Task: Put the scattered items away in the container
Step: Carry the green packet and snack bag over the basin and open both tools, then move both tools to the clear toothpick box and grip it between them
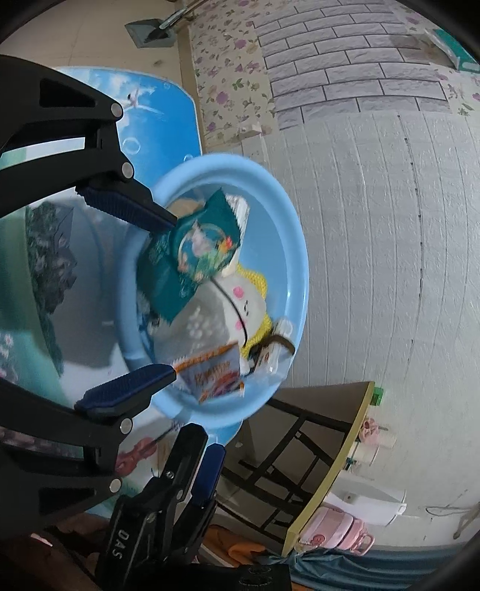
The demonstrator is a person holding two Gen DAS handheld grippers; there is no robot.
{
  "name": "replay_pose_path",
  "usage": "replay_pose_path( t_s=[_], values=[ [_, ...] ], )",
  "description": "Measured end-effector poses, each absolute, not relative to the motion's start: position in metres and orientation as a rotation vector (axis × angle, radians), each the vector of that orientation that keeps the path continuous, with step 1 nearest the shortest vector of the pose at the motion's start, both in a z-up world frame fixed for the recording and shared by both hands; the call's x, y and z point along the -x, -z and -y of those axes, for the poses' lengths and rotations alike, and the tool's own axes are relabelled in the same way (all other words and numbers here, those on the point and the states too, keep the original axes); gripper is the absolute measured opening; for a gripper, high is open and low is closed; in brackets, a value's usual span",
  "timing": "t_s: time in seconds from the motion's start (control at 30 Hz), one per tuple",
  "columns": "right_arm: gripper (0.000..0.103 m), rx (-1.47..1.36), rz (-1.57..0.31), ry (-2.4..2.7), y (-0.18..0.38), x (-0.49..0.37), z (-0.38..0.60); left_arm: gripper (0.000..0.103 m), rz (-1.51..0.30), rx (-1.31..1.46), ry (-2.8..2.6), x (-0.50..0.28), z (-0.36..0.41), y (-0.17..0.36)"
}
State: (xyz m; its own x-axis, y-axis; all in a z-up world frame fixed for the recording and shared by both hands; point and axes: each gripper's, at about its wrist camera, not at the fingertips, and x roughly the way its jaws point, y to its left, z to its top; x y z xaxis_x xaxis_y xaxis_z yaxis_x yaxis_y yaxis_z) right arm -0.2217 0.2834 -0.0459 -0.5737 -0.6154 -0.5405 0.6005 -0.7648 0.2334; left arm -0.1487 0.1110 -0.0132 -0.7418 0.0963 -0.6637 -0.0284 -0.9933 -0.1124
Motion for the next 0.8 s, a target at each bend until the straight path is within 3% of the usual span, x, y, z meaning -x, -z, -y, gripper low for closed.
replay_pose_path(
  t_s=[0.17,0.23,0.47,0.63,0.8],
  values=[
    [0.057,-0.79,0.026,2.371,0.043,0.218,-0.305,0.075,0.144,1.045,-2.837,0.142,-0.13,0.009],
    [0.063,-0.793,0.038,2.402,0.044,0.217,-0.32,0.077,0.138,1.021,-2.817,0.141,-0.14,0.006],
    [0.063,-0.819,0.074,2.485,0.047,0.219,-0.364,0.078,0.106,0.955,-2.702,0.136,-0.19,0.006],
    [0.063,-0.852,0.102,2.542,0.055,0.219,-0.395,0.078,-0.054,0.988,-2.607,0.145,-0.239,0.022],
    [0.063,-0.908,0.147,2.57,0.068,0.225,-0.418,0.078,-0.081,1.065,-2.532,0.167,-0.271,0.04]
  ],
)
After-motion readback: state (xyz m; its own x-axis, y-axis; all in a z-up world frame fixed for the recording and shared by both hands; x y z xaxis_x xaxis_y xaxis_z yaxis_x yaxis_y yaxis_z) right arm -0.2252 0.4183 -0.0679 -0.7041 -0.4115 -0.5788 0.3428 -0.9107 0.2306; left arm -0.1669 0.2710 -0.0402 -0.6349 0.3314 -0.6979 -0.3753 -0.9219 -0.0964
